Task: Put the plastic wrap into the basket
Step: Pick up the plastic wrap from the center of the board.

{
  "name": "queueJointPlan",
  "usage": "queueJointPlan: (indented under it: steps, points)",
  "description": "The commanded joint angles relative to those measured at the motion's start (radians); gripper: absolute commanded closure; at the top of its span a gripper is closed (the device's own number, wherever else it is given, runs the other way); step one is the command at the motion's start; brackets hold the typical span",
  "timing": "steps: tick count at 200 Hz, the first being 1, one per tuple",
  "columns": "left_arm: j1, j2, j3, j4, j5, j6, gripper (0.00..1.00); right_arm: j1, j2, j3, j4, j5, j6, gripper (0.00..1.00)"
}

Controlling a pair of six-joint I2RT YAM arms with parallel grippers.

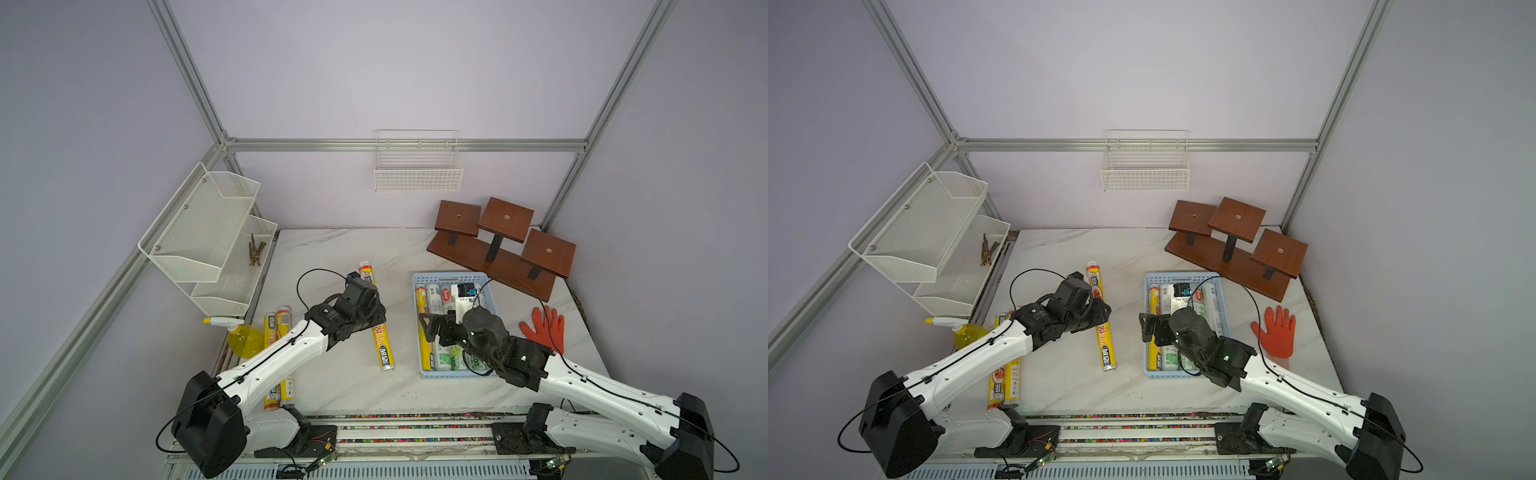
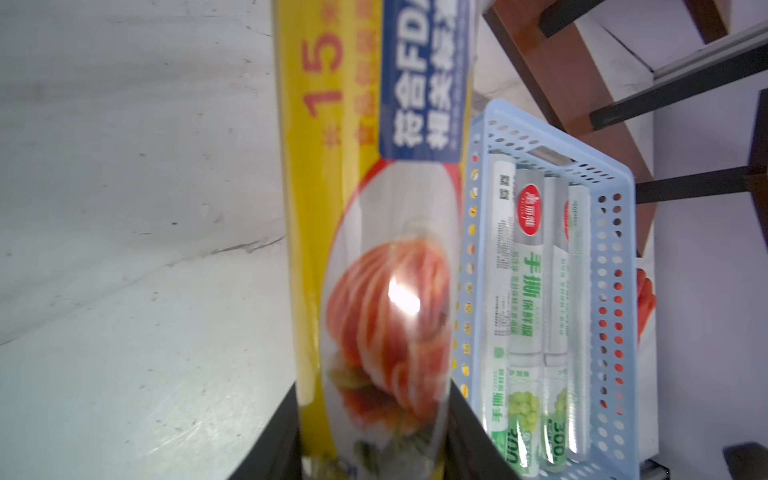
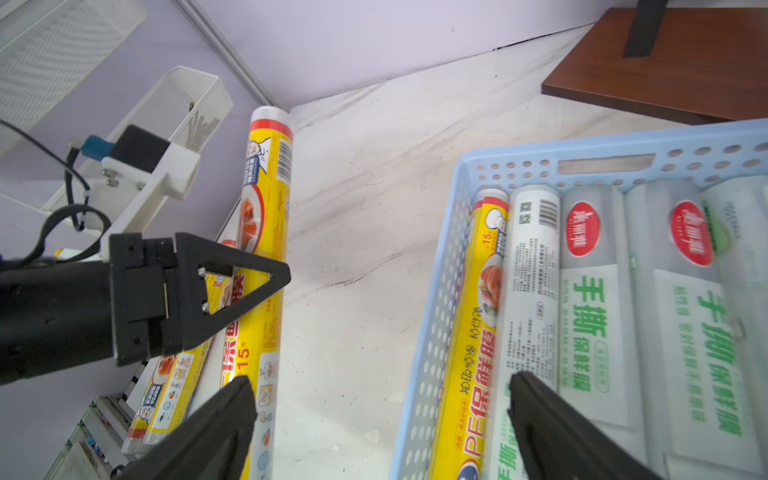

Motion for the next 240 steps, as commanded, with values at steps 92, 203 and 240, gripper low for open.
queueJointPlan:
  steps: [92, 203, 240]
  points:
    - [-0.215, 0.468, 0.456, 0.232, 0.163, -0.057, 0.72, -0.687, -0.15, -0.077, -0.228, -0.457, -0.066, 0.01]
    - [-0.284, 0.737, 0.631, 0.323, 0.215, -0.207, 0.73, -0.821, -0.246, -0.123, -0.315, -0.476, -0.094, 0.01]
    - [-0.287, 0.792, 0.671, 0.345, 0.23, -0.213, 0.73, -0.821, -0.245, -0.151, -0.274, -0.55, -0.071, 0.01]
